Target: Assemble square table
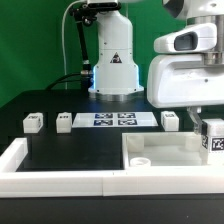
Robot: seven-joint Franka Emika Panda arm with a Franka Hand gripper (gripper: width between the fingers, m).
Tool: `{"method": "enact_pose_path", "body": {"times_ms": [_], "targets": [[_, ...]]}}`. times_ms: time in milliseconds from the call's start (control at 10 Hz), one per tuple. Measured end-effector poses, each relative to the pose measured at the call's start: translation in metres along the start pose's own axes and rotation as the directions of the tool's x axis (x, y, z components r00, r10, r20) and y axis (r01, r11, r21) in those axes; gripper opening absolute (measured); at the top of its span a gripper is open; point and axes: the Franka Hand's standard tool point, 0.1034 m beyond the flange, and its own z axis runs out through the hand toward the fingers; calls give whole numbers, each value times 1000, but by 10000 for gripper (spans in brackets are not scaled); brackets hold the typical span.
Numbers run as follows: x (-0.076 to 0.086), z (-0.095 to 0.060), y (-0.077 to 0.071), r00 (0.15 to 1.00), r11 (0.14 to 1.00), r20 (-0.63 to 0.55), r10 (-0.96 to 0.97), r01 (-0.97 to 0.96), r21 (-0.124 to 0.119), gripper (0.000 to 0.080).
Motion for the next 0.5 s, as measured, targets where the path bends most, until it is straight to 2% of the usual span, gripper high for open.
{"method": "enact_pose_path", "body": {"times_ms": [300, 500], "targets": [[0, 0, -3, 952, 952, -7, 307, -307, 4, 291], [-1, 0, -3, 855, 855, -10, 519, -519, 4, 292]]}}
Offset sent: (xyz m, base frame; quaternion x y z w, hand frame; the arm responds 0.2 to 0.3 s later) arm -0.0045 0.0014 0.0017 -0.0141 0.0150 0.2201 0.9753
